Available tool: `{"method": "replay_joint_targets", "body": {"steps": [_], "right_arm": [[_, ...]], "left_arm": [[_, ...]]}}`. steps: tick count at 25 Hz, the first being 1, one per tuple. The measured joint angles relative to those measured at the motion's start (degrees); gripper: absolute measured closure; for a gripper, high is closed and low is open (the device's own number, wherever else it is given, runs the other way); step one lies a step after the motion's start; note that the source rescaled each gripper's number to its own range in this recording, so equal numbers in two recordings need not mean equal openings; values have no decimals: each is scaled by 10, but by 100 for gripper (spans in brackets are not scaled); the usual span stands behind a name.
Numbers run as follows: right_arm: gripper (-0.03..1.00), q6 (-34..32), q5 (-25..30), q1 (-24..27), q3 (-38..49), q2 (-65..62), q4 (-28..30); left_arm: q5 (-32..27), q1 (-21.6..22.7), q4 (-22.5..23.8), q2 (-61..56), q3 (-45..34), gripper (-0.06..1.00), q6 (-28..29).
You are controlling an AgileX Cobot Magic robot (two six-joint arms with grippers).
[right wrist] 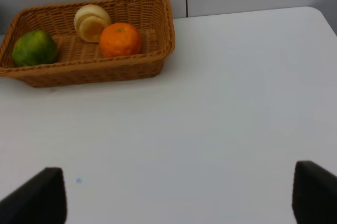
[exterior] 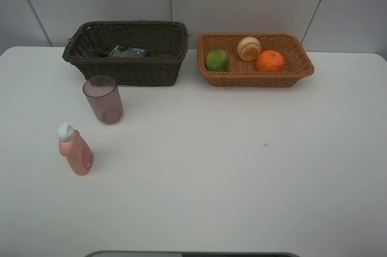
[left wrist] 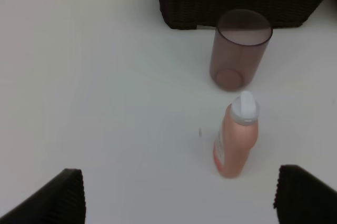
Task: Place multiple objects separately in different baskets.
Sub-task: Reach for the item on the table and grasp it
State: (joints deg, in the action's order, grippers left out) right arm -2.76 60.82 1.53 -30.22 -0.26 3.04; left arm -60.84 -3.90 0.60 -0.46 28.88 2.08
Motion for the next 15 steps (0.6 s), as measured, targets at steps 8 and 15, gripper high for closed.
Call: {"method": "replay_joint_targets", "body": {"steps": [8, 15], "right_arm": [[12, 0, 0, 0, 0, 0, 0], [12, 0, 0, 0, 0, 0, 0]], "left_arm": [[0, -7, 0, 0, 0, 2, 0], [0, -7, 0, 0, 0, 2, 0]]}}
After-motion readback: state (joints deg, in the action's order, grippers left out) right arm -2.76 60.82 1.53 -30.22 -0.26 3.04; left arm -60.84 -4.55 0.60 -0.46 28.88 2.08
